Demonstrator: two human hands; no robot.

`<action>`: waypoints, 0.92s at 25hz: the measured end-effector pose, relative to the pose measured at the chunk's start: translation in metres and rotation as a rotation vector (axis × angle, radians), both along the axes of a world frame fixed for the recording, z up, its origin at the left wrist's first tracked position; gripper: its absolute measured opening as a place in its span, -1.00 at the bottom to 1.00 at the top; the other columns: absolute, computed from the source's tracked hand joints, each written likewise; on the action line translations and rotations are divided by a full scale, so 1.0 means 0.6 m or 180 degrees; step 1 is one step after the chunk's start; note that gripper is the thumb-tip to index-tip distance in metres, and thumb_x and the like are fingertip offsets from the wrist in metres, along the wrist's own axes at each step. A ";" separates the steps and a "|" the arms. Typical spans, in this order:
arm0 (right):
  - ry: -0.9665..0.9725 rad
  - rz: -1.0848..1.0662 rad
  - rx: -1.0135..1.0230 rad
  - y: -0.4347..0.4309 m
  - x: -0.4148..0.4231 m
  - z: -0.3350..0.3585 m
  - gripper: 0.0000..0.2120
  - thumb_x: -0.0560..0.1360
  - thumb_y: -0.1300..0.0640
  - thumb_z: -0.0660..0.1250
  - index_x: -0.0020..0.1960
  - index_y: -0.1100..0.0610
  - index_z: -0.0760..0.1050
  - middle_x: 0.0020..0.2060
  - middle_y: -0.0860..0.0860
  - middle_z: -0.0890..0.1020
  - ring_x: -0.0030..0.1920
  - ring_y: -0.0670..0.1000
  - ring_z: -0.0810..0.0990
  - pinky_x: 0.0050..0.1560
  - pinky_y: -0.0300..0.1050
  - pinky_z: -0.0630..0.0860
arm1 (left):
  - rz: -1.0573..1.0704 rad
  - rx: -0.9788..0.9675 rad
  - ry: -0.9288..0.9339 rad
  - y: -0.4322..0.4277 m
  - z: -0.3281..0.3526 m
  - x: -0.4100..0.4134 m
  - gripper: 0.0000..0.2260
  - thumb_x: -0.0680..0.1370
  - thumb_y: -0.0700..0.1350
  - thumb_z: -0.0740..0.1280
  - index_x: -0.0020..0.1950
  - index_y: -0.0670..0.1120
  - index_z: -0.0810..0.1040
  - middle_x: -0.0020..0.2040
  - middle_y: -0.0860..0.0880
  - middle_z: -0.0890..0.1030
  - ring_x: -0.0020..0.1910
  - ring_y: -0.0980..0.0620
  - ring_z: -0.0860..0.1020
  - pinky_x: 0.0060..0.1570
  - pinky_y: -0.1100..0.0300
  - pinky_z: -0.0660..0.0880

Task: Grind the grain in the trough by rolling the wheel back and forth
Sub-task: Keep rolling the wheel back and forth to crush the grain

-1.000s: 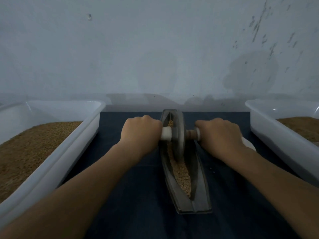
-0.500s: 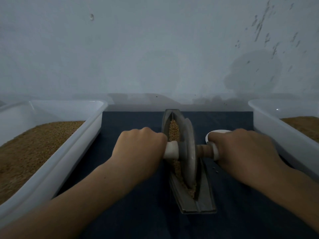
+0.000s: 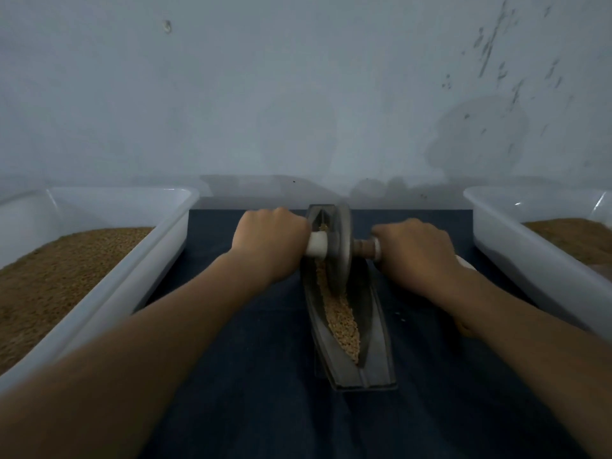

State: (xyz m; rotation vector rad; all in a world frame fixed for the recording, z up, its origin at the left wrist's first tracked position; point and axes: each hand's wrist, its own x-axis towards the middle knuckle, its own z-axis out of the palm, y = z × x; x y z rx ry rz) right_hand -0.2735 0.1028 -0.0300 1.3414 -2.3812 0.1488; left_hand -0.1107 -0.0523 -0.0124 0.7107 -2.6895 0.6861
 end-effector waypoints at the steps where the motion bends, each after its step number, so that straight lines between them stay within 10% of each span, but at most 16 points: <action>1: 0.0081 0.0048 0.0021 0.029 0.012 -0.007 -0.72 0.46 -0.02 0.37 -0.26 -0.08 0.26 -0.32 -0.09 0.47 -0.33 0.02 0.42 -0.38 -0.14 0.26 | -0.0080 -0.0005 -0.0014 0.016 -0.005 0.018 -0.90 0.51 -0.05 0.38 0.01 0.02 0.54 -0.26 0.00 0.43 -0.31 -0.04 0.47 -0.35 0.08 0.33; 7: 0.0558 0.0050 0.0140 0.085 0.044 -0.008 -0.55 0.22 -0.01 0.52 -0.34 -0.14 0.19 -0.46 -0.14 0.35 -0.50 -0.09 0.25 -0.46 -0.26 -0.02 | -0.0198 -0.0180 0.0156 0.046 -0.018 0.068 -0.73 0.39 0.02 0.47 -0.21 0.09 0.35 -0.42 0.07 0.15 -0.52 0.08 0.08 -0.51 0.20 -0.01; 14: 0.0077 -0.0150 0.0072 -0.054 -0.017 0.021 -0.89 0.51 0.07 0.35 -0.12 -0.06 0.43 -0.08 0.04 0.63 -0.06 0.16 0.61 -0.24 -0.07 0.35 | 0.0142 0.0144 0.0205 -0.039 0.001 -0.036 -0.86 0.53 -0.10 0.31 0.07 0.01 0.58 -0.08 -0.07 0.57 -0.13 -0.16 0.60 -0.29 0.05 0.37; 23: 0.0520 0.0216 0.0191 0.099 0.055 0.007 -0.56 0.19 0.01 0.53 -0.32 -0.16 0.21 -0.50 -0.14 0.31 -0.52 -0.11 0.27 -0.50 -0.27 0.06 | -0.0121 -0.0062 0.0181 0.062 -0.018 0.090 -0.64 0.40 0.03 0.44 -0.20 0.09 0.22 -0.40 0.08 0.16 -0.50 0.09 0.09 -0.50 0.19 -0.02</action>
